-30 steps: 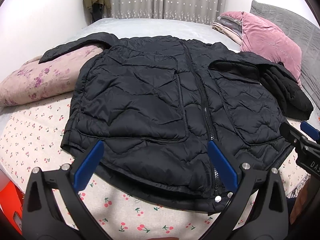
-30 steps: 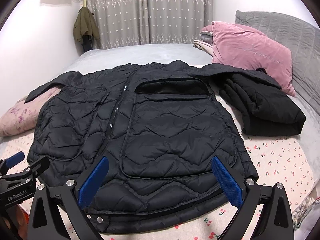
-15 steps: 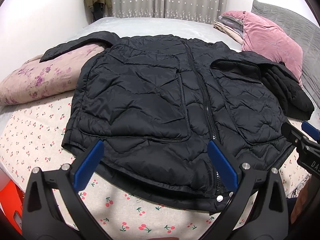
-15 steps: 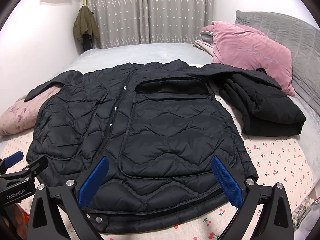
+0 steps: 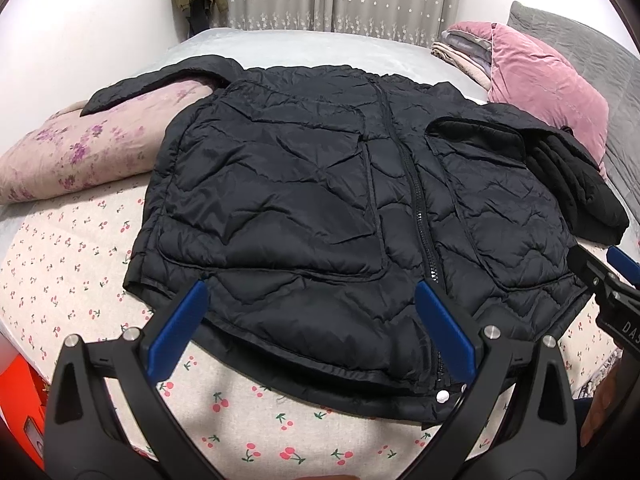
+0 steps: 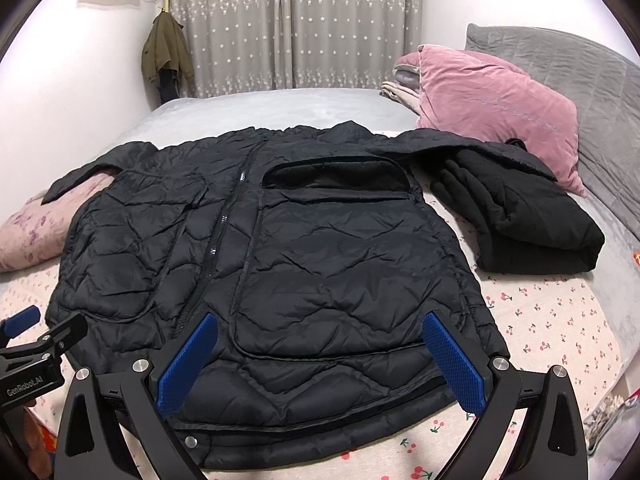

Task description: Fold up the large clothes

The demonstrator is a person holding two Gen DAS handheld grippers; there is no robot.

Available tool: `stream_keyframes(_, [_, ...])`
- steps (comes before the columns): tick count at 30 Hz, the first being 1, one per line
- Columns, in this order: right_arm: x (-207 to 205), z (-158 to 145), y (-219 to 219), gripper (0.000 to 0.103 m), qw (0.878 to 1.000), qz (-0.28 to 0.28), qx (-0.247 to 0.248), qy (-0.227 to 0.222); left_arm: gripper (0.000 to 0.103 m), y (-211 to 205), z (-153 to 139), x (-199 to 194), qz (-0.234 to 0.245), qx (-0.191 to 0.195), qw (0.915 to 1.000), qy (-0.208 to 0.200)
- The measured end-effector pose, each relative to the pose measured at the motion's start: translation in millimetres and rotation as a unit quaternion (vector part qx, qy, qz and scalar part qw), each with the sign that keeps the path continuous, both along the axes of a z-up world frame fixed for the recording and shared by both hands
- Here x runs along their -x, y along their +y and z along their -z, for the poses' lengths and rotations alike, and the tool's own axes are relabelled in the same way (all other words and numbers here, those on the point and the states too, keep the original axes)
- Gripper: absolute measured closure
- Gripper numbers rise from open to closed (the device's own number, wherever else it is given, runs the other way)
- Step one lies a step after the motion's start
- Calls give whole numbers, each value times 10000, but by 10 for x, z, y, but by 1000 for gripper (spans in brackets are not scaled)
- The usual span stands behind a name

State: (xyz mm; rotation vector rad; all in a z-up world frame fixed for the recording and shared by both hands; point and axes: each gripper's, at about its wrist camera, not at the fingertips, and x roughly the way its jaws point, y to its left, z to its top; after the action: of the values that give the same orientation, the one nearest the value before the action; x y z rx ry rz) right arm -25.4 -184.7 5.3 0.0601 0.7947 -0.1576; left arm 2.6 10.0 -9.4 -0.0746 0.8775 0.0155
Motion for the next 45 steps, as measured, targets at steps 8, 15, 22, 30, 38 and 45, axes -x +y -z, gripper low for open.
stream_keyframes(8, [-4,0,-7,0,10000,7,56,26,0,18,5,-7,-47,39,9999,-81])
stream_keyframes(15, [-19,24,-12,0,9996,50,113,237,0,72,8,-31,-120,52,9999,-99])
stream_keyframes(22, [-32,56,-91,0,9993,204,72,317,0,262,31,-71,-365,85,9993,-42])
stream_keyframes(30, [3,56,-504,0,9954,874,-369,156,0,785,30,-67,-1072,310,9937,120])
stream_keyframes(38, [-42,467,-1291,0,9612,1804,-1844,973,0,1554,310,-171,-2182,1019,9694,484])
stream_keyframes(45, [67,780,-1683,7,9271,2007,-2984,1056,1,1645,575,-484,-2163,1266,9648,797])
